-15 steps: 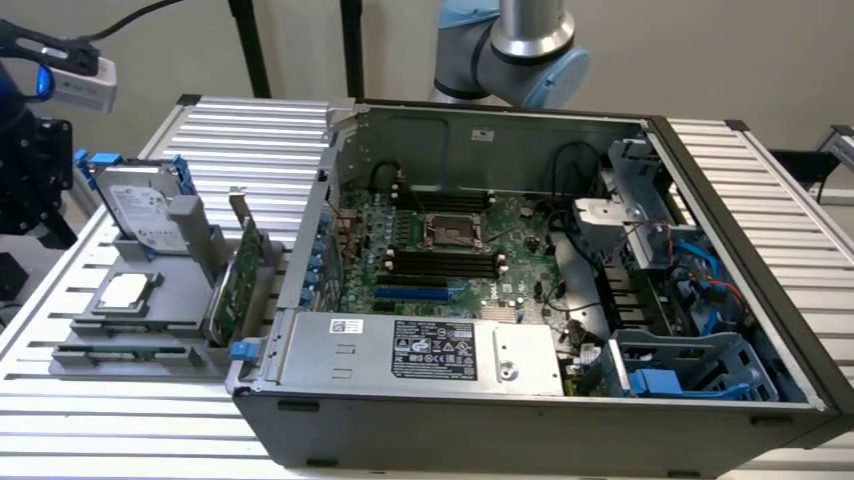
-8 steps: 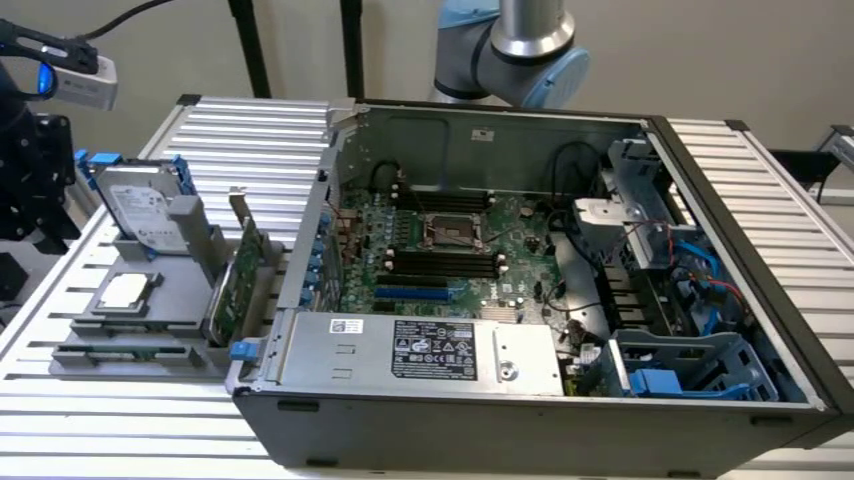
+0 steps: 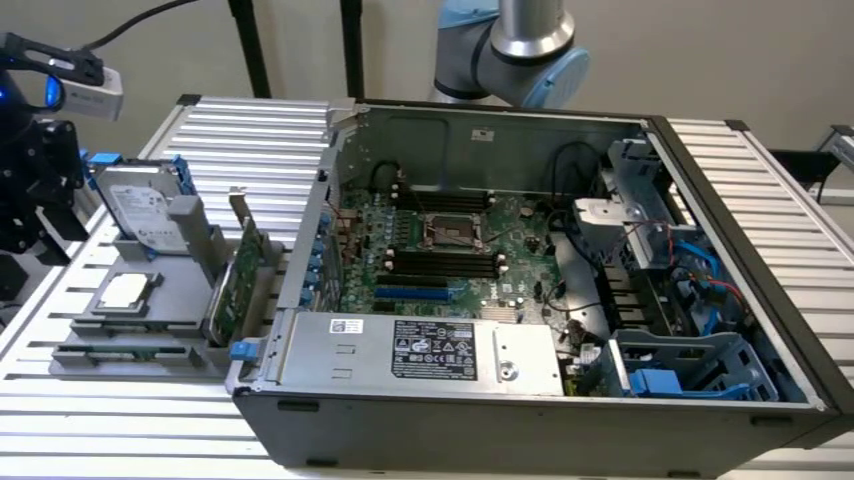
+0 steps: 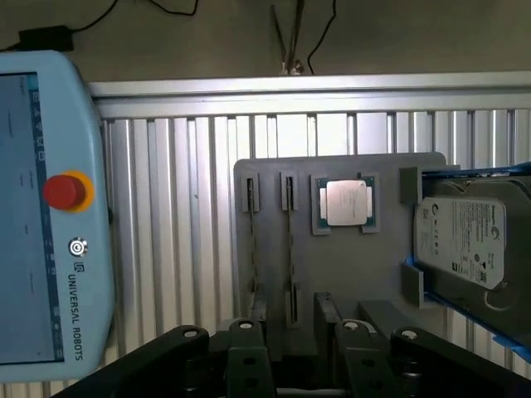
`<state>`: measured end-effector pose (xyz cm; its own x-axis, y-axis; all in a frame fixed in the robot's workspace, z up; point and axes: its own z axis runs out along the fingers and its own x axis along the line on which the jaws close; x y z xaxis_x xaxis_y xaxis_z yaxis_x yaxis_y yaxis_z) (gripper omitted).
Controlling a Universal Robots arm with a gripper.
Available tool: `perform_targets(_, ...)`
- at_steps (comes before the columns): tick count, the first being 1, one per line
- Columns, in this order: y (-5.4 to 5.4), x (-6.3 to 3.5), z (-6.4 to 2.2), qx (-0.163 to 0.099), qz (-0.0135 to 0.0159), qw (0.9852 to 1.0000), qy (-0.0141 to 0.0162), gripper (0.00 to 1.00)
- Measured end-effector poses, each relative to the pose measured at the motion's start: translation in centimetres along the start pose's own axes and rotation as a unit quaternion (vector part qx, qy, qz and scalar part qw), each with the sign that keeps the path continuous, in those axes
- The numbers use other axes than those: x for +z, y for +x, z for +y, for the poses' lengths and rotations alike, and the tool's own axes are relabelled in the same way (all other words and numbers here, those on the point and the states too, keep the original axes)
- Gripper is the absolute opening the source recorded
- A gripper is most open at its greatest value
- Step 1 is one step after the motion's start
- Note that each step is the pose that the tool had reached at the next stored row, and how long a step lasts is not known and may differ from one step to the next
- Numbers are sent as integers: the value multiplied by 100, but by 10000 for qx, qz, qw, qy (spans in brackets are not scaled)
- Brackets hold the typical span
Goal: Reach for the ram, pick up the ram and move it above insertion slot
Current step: 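Pick up the ram and move it above insertion slot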
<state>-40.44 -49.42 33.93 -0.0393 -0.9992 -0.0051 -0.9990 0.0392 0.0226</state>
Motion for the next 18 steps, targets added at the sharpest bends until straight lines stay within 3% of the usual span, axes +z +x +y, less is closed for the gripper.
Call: perform_targets(18,10,327,-23,-63,1,10000,0,36)
